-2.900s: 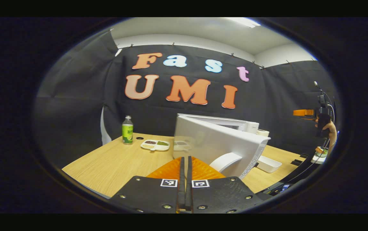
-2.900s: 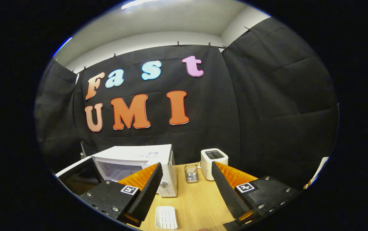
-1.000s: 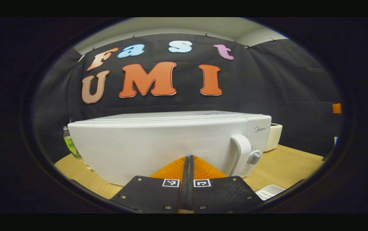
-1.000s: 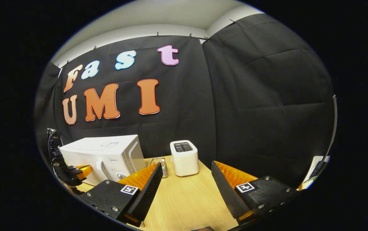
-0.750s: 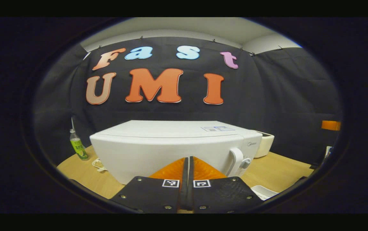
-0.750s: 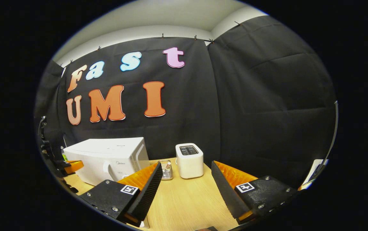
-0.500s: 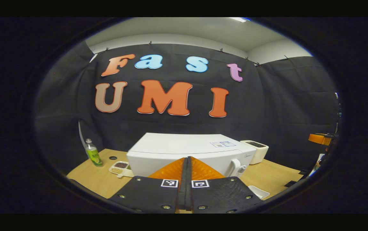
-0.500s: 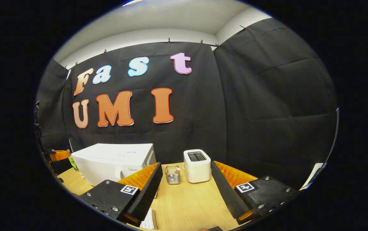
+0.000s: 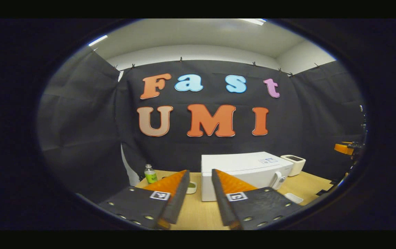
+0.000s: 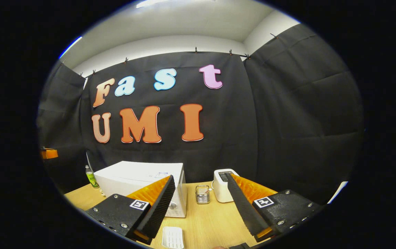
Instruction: Open the microwave oven with the left hand, put the food in, and close the microwave oven.
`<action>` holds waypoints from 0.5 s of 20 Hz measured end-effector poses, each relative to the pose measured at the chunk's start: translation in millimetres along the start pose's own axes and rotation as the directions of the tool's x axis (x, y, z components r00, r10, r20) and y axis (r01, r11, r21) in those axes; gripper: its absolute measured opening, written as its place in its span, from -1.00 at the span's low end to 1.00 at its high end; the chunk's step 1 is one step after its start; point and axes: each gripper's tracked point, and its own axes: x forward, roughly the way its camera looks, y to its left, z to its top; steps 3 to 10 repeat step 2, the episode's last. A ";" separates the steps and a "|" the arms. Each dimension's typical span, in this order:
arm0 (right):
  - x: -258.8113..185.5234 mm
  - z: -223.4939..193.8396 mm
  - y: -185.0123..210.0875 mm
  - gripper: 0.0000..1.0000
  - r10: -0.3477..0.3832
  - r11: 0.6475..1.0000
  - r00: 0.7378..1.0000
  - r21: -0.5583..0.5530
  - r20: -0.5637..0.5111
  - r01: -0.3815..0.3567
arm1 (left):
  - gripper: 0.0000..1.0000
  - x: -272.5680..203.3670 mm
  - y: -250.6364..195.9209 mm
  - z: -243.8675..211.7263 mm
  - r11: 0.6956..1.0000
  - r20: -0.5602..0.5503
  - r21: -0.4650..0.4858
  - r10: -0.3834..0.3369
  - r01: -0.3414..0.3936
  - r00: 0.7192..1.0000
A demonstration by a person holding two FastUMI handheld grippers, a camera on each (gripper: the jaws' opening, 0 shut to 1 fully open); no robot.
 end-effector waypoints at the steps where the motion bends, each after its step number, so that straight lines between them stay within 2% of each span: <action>1: -1.5 -0.2 4.0 0.89 0.009 1.000 1.000 0.001 0.000 -0.009 | 0.70 -6.4 7.6 2.6 1.000 0.002 0.006 0.021 -0.021 1.000; 2: -1.4 0.1 8.5 0.89 0.017 1.000 1.000 0.003 0.000 -0.017 | 0.81 -12.4 13.5 5.4 0.999 0.002 0.011 0.044 -0.044 0.999; 10: -1.4 0.1 8.5 0.89 0.017 1.000 1.000 0.003 0.000 -0.017 | 0.81 -12.4 13.5 5.4 0.999 0.002 0.011 0.044 -0.044 0.999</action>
